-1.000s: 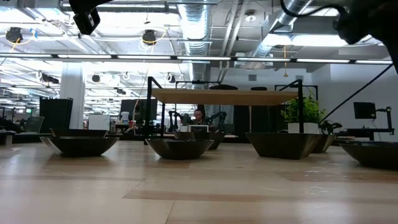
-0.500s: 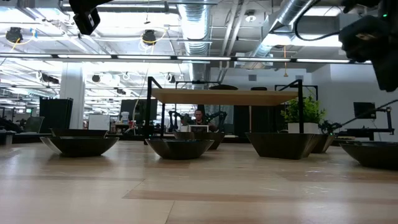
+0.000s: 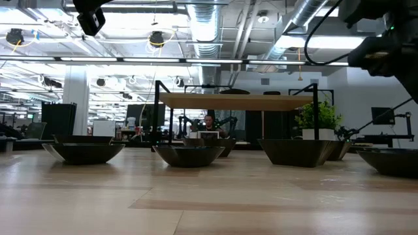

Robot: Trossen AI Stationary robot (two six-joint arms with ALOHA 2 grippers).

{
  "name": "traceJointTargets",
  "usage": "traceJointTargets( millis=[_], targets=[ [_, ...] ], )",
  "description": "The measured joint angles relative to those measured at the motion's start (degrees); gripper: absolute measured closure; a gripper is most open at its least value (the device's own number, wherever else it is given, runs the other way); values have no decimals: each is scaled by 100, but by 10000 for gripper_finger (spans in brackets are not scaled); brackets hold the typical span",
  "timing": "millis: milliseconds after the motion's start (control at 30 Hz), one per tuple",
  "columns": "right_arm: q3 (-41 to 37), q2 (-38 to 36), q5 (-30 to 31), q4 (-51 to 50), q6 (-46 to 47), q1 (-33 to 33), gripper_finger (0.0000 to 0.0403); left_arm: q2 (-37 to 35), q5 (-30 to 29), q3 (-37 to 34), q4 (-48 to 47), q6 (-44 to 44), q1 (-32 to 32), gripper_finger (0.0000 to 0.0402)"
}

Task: Pick & Place Mini shaped plates
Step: Stack the leaf-shaped plate on top of the other leaf-shaped plate on the shelf

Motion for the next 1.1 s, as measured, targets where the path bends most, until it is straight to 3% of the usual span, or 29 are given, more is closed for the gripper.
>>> traceJointTargets(
  millis=[233, 633, 800, 1100],
  targets=[
    [1, 468, -113, 981, 1166, 877, 351, 1, 0, 0, -2, 47, 0, 257],
    [-100, 1043, 770, 1365, 3462, 2314, 351, -1, 0, 0, -2, 63, 0, 257],
    [-398, 1163, 1033, 2003, 3498, 2253, 351, 1, 0, 0, -2, 63, 0, 257],
    [-538, 1061, 1330, 1627, 3456, 1660, 351, 1, 0, 0, -2, 63, 0, 257]
  ],
)
